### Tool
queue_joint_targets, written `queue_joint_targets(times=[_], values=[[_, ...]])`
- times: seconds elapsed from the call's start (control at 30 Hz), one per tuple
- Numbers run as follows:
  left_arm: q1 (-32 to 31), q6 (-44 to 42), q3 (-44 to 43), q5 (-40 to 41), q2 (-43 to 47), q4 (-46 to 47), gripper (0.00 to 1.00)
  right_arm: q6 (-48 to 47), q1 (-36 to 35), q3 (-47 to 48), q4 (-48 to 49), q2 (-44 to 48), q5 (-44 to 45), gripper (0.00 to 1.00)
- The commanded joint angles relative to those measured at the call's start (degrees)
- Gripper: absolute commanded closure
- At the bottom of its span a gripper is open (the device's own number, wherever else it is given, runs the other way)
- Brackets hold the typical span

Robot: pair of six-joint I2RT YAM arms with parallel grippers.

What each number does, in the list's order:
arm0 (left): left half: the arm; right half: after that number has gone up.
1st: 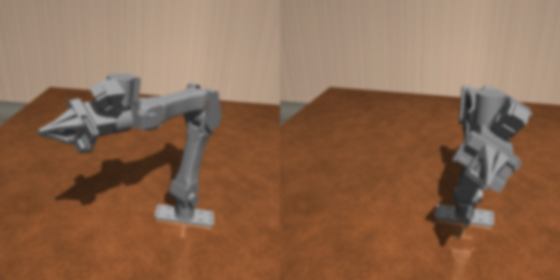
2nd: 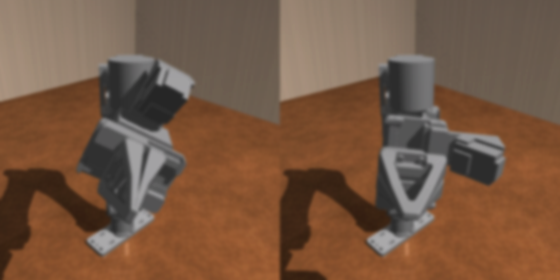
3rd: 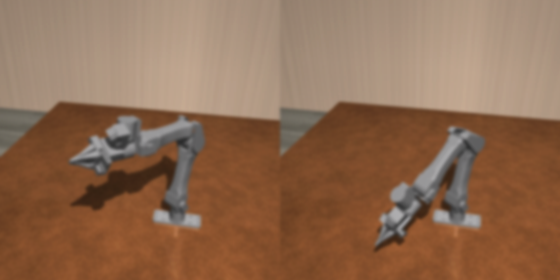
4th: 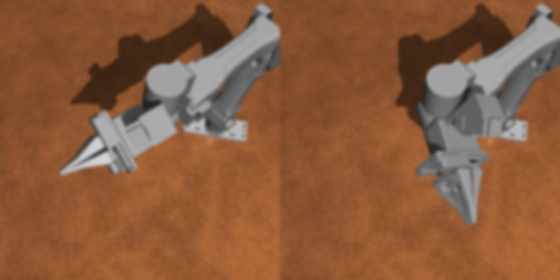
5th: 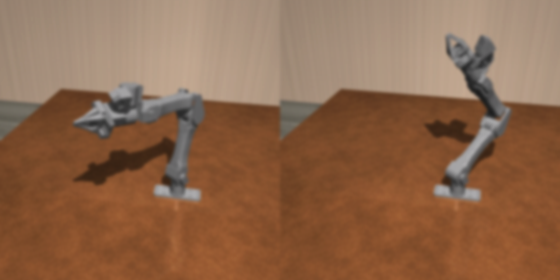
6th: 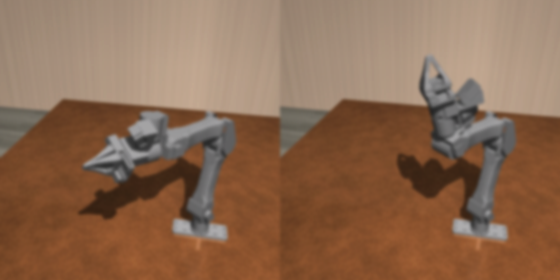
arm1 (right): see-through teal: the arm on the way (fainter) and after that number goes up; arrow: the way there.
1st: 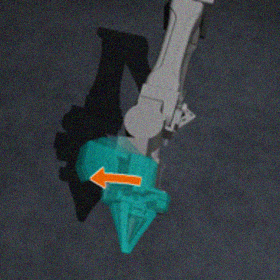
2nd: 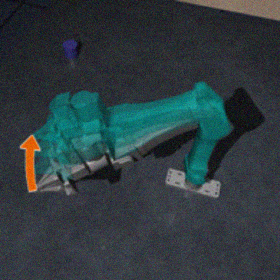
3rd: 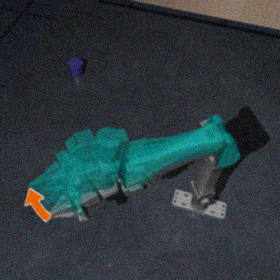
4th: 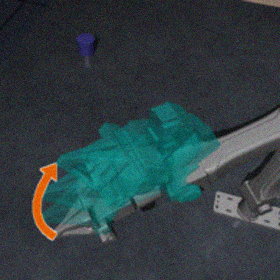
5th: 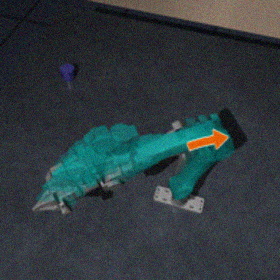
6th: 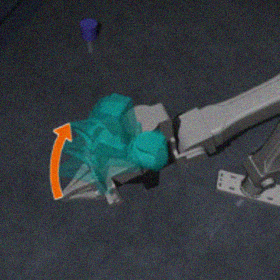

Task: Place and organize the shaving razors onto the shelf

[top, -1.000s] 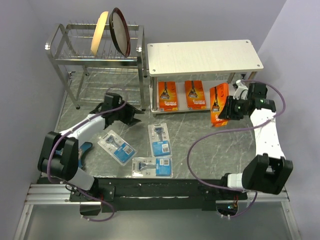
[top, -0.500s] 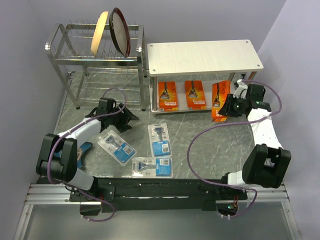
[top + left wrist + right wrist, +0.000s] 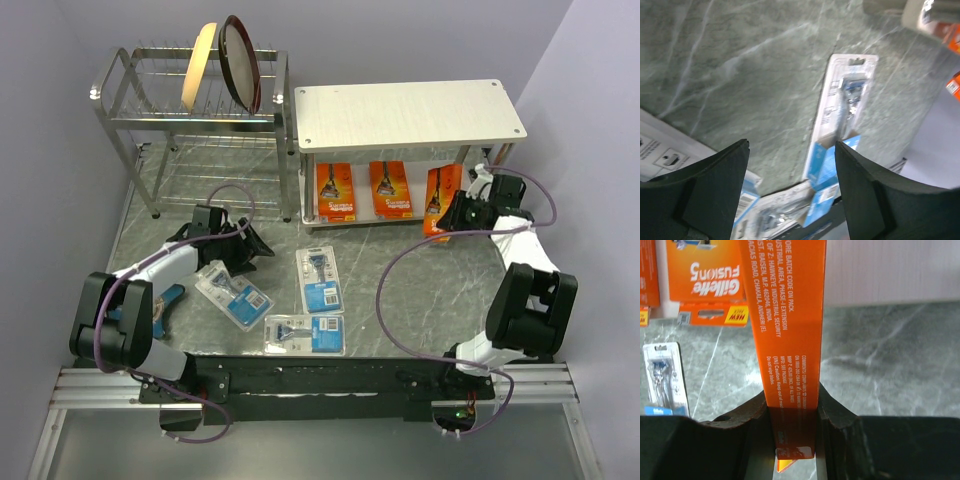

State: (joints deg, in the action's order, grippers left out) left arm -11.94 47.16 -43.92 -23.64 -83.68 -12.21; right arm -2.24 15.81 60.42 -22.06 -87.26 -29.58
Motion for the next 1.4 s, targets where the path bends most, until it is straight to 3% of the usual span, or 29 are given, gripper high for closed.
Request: queue_joint_targets(times=[0.0, 0.07, 0.27, 0.33, 0.37, 0.47, 0.73, 0.9, 1.1, 1.2, 1.27, 1.37], values=[[0.26, -5.58, 1.38, 0.96, 2.38, -1.06, 0.25, 2.06, 0.45, 2.85, 6.42, -3.43, -2.06, 0.71], [0.43, -6.55, 2.17, 1.4, 2.73, -1.5, 0.24, 2.06, 0.45, 3.56, 7.21, -5.02, -2.06, 0.71], [0.78, -7.17, 3.93, 1.4, 3.7, -1.07, 0.23, 6.1, 0.53, 4.53, 10.1, -5.9, -0.13, 0.57], [1.05, -7.34, 4.19, 1.49, 3.79, -0.98, 0.23, 8.12, 0.53, 3.65, 11.86, -4.94, 1.01, 0.46], [1.05, -7.34, 4.19, 1.49, 3.79, -0.89, 0.23, 8.56, 0.53, 3.04, 12.91, -4.5, 1.89, 0.27], [1.4, -7.17, 4.54, 1.14, 4.14, -0.63, 0.23, 10.15, 0.53, 1.98, 13.89, -3.44, 2.42, 0.0], [2.28, -5.58, 6.04, -0.09, 4.93, 0.78, 0.22, 14.01, 0.62, -0.13, 11.7, -0.02, 9.09, 0.0], [2.72, -4.44, 6.48, -0.88, 5.28, 1.66, 0.22, 14.81, 1.94, -1.62, 8.63, 2.01, 8.49, 0.0], [3.77, -4.18, 7.44, -1.06, 6.25, 2.36, 0.22, 20.75, 5.01, -8.82, 4.05, 10.25, -0.28, 0.02], [4.65, -4.09, 7.45, -1.49, 6.25, 2.63, 0.22, 27.78, 7.2, -13.57, 4.22, 13.07, -7.84, 0.15], [5.09, -4.87, 7.01, -2.2, 6.16, 1.76, 0.23, 31.93, 7.83, -15.68, 7.8, 13.43, -10.83, 0.19], [5.35, -14.86, 2.8, -2.9, 4.67, -4.65, 0.24, 38.78, 8.71, -15.6, 11.15, 12.56, -13.13, 0.19]])
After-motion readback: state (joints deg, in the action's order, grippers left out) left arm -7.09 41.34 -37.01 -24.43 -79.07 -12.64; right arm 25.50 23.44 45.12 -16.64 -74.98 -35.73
